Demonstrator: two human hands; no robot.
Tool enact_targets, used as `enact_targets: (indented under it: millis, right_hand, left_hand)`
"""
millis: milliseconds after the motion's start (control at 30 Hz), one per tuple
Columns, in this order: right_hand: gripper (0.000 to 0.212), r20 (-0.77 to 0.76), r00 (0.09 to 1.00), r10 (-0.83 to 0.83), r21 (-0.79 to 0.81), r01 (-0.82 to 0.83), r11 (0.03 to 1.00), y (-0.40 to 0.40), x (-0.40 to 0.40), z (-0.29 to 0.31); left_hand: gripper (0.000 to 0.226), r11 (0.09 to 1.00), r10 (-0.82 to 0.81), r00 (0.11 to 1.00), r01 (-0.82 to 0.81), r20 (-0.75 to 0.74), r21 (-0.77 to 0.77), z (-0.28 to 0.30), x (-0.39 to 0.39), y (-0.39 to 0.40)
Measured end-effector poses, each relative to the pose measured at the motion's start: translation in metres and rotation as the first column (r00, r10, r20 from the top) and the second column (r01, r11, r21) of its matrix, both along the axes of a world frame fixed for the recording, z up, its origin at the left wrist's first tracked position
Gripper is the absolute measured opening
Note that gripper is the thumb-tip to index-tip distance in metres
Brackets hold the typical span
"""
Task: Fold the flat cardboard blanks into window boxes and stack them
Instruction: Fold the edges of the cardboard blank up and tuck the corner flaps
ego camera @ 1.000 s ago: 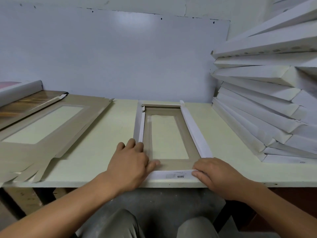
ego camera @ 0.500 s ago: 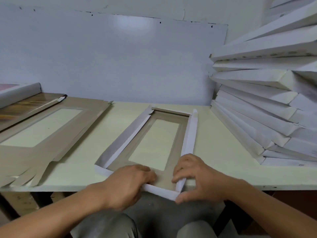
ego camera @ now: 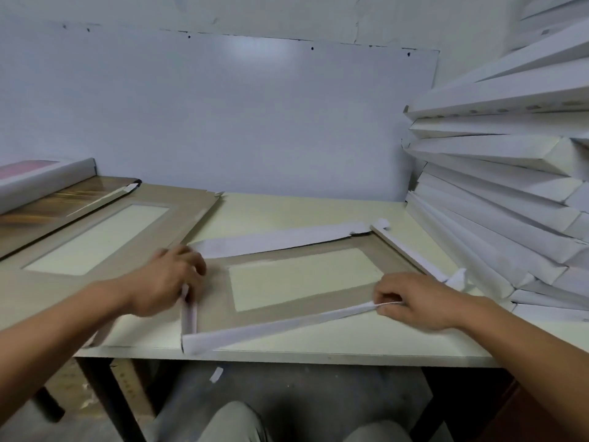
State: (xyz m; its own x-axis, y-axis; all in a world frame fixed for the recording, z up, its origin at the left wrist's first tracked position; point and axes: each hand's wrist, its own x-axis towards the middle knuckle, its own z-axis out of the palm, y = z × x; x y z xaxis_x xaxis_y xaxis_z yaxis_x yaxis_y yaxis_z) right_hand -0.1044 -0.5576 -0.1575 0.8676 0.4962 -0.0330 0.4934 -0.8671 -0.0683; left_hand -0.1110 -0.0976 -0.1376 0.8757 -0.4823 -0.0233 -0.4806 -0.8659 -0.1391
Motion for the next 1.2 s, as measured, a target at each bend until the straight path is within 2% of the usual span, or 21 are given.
enact_targets:
  millis: [33, 67, 133, 200, 267, 333, 433, 533, 600, 633, 733, 800, 900, 967, 1067, 1133, 1200]
  right_hand:
    - [0.019, -0.011, 1.0, 0.023, 0.004, -0.023, 1.0, 0.008, -0.003, 0.001]
    - [0.023, -0.026, 0.999, 0.041, 0.023, -0.04, 0.999, 0.019, -0.006, 0.003]
    - [0.03, -0.059, 0.995, 0.074, 0.087, -0.069, 0.994, 0.045, -0.013, 0.004]
    - [0.035, -0.08, 0.994, 0.078, 0.139, -0.066, 0.988, 0.076, -0.017, 0.003]
    - [0.038, -0.128, 0.991, 0.038, 0.206, -0.011, 0.979, 0.107, -0.015, 0.003]
    - [0.035, -0.235, 0.971, -0.029, 0.325, 0.107, 0.94, 0.135, -0.008, 0.003]
    - [0.022, -0.46, 0.88, -0.117, 0.466, 0.351, 0.812, 0.164, 0.004, 0.005]
    - [0.035, -0.595, 0.778, -0.201, 0.527, 0.567, 0.634, 0.179, 0.021, -0.001]
    - [0.043, -0.615, 0.757, -0.219, 0.576, 0.622, 0.531, 0.187, 0.029, -0.005]
    - [0.044, -0.615, 0.76, -0.211, 0.606, 0.627, 0.49, 0.188, 0.031, -0.006]
    - [0.028, -0.601, 0.794, -0.093, 0.694, 0.576, 0.432, 0.184, 0.033, -0.008]
    - [0.027, -0.594, 0.805, -0.016, 0.699, 0.525, 0.485, 0.172, 0.028, -0.008]
    - [0.047, -0.523, 0.852, -0.023, 0.542, 0.353, 0.763, 0.144, 0.013, -0.003]
    - [0.053, -0.496, 0.868, 0.033, 0.453, 0.227, 0.862, 0.122, 0.002, 0.002]
    - [0.034, -0.452, 0.882, 0.134, 0.348, 0.036, 0.937, 0.095, -0.014, 0.007]
    - [0.03, -0.383, 0.918, 0.103, 0.262, 0.001, 0.965, 0.086, -0.02, 0.005]
    - [0.023, -0.291, 0.954, 0.076, 0.276, 0.007, 0.961, 0.083, -0.029, -0.001]
  left_hand:
    - [0.038, 0.998, 0.057, 0.993, -0.059, 0.104, 0.019, 0.001, 0.004, -0.001]
    - [0.043, 0.994, 0.102, 0.977, -0.094, 0.19, -0.051, 0.002, 0.004, -0.006]
    - [0.046, 0.953, 0.157, 0.953, -0.077, 0.257, -0.294, 0.004, -0.002, -0.025]
    - [0.043, 0.893, 0.085, 0.966, 0.035, 0.244, -0.449, 0.003, -0.021, -0.056]
    - [0.04, 0.847, -0.068, 0.977, 0.163, 0.202, -0.505, -0.003, -0.045, -0.091]
    - [0.04, 0.807, -0.207, 0.967, 0.254, 0.148, -0.534, -0.008, -0.066, -0.12]
    - [0.038, 0.77, -0.333, 0.935, 0.344, 0.122, -0.537, -0.016, -0.084, -0.144]
    - [0.046, 0.803, -0.41, 0.907, 0.407, 0.092, -0.435, -0.026, -0.092, -0.156]
    - [0.05, 0.833, -0.421, 0.905, 0.411, 0.058, -0.37, -0.034, -0.09, -0.157]
    - [0.044, 0.842, -0.414, 0.909, 0.403, 0.048, -0.359, -0.037, -0.087, -0.156]
    - [0.02, 0.81, -0.416, 0.908, 0.39, 0.039, -0.439, -0.039, -0.076, -0.145]
    - [0.018, 0.789, -0.431, 0.902, 0.393, 0.03, -0.473, -0.038, -0.071, -0.139]
    - [0.015, 0.796, -0.402, 0.916, 0.349, -0.003, -0.494, -0.034, -0.062, -0.134]
    - [0.015, 0.823, -0.346, 0.938, 0.288, -0.031, -0.49, -0.031, -0.054, -0.129]
    - [0.017, 0.835, -0.298, 0.949, 0.208, -0.102, -0.509, -0.028, -0.045, -0.123]
    - [0.015, 0.818, -0.306, 0.94, 0.178, -0.152, -0.547, -0.027, -0.04, -0.118]
    - [0.011, 0.798, -0.305, 0.932, 0.139, -0.195, -0.586, -0.028, -0.035, -0.112]
